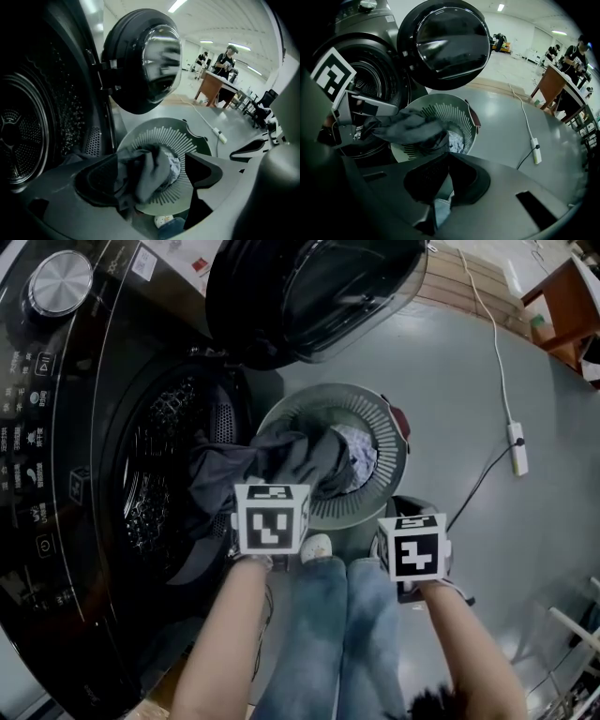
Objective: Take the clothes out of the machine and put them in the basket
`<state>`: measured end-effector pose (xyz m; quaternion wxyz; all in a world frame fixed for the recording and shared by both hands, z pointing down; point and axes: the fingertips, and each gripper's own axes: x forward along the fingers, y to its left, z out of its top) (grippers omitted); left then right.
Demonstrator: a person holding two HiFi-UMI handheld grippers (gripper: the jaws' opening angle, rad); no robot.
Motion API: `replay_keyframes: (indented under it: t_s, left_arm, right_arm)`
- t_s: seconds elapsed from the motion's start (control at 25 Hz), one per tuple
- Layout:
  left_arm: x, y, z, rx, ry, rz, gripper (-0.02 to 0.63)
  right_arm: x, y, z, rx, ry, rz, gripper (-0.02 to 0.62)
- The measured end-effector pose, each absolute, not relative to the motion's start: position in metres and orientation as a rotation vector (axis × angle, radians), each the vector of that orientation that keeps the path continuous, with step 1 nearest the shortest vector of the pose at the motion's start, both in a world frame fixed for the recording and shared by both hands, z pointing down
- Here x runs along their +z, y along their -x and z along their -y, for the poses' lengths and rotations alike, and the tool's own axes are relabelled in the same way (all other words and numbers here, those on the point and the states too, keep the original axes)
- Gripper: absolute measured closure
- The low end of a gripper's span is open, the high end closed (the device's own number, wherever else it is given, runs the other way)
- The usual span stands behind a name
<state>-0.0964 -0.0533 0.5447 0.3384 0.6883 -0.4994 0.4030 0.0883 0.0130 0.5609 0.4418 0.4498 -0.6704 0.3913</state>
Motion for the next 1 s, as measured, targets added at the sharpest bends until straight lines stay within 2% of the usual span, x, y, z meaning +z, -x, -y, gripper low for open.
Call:
replay_keyframes:
  t_s: [0.36, 0.64, 1.0]
  left_arm:
    - [0.545, 0.199, 0.042, 1.350, -1.597, 1.577, 0.107]
    - [0.573, 0.255, 0.023, 1.419, -1.385, 1.601, 0.107]
    - [0.624, 0.275, 0.025, 1.528, -1.295, 1.489, 0.107]
  right_arm:
    - [0.564, -0.084, -0.016, 0.958, -1.094, 1.663, 0.594]
    - [0.567, -0.071, -0.016, 0.939, -1.063, 1.672, 0.594]
    - [0.573, -0.061, -0.016, 0.917, -1.027, 1.674, 0.594]
